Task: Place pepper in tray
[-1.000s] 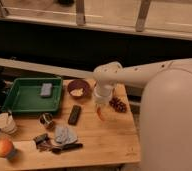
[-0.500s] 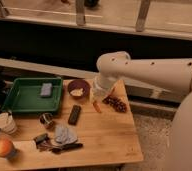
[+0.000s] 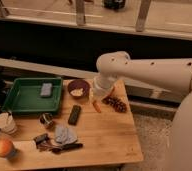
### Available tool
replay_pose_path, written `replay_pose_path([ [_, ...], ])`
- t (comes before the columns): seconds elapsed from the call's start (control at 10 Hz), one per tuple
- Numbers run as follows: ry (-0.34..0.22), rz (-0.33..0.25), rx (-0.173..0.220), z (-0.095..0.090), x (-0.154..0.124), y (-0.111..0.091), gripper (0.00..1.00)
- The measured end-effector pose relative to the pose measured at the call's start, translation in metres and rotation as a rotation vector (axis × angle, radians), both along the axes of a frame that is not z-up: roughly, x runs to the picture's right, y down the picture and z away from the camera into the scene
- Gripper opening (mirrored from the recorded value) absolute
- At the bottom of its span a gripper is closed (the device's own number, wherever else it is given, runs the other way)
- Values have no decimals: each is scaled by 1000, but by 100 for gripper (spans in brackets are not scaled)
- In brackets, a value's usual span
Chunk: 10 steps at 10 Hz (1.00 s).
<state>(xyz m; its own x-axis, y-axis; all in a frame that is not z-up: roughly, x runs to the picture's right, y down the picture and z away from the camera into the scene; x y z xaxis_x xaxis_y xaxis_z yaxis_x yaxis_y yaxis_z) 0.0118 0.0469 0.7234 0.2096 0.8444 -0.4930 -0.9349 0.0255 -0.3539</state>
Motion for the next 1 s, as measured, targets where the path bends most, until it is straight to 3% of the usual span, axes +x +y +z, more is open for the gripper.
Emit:
replay_pose_path([
  [0.3, -114, -28, 77, -2, -40, -16, 0],
  [0.8, -374, -73, 195, -20, -175, -59, 0],
  [0.9, -408, -80, 211, -27, -194, -62, 0],
  [1.0, -402, -80, 209, -25, -190, -62, 0],
])
